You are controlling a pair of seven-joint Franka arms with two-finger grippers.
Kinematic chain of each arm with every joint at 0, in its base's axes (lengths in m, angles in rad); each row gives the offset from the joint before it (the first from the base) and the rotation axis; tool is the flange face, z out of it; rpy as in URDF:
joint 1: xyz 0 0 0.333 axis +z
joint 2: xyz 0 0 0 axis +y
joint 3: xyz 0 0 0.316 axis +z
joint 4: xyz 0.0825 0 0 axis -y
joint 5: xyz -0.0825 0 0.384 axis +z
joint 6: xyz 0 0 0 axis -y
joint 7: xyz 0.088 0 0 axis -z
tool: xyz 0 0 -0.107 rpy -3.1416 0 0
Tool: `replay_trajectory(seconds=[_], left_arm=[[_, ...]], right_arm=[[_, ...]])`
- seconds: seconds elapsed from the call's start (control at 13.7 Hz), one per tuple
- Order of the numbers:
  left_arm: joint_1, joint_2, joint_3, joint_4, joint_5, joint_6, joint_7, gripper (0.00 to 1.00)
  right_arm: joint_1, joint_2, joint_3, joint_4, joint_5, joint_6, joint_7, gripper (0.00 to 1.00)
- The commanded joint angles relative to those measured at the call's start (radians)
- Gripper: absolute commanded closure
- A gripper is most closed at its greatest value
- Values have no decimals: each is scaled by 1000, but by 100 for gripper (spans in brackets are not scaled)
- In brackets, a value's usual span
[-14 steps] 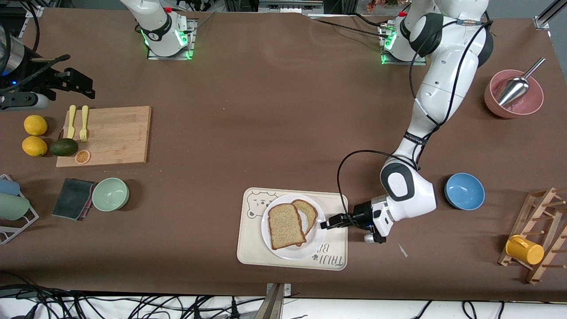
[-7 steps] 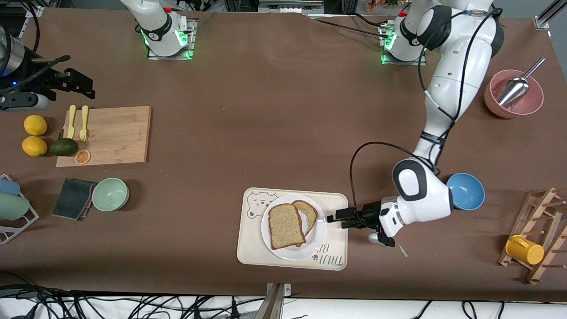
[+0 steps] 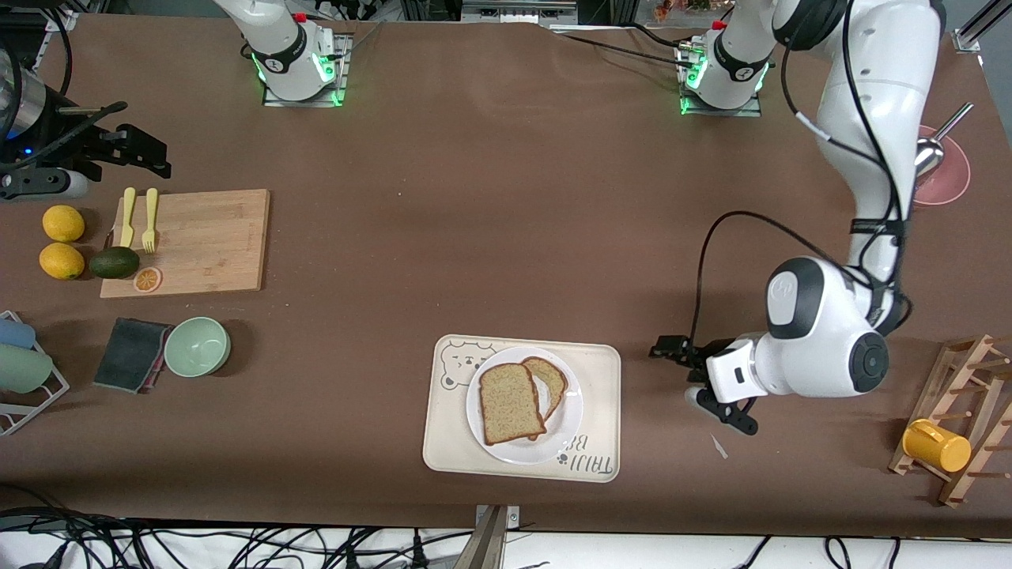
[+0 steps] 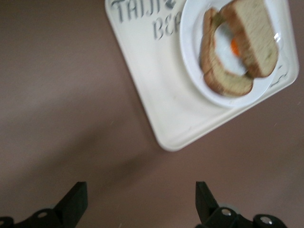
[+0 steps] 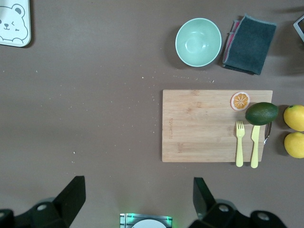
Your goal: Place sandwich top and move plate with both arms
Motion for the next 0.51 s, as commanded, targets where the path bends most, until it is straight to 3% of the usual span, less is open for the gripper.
replay_trajectory(seconds=[0.0,0.15,0.44], left_arm=[[0,-157,15,-58,155,-148,-124,0],[10,-254,18,-58,212,-214,-193,0],[23,-425,21,-59,220,-367,-310,0]], right_arm=[[-10,5,6,22,-6,-11,-11,0],[-10,5,8,22,-9,-13,-15,0],[-8,5,8,22,-14,-13,-15,0]])
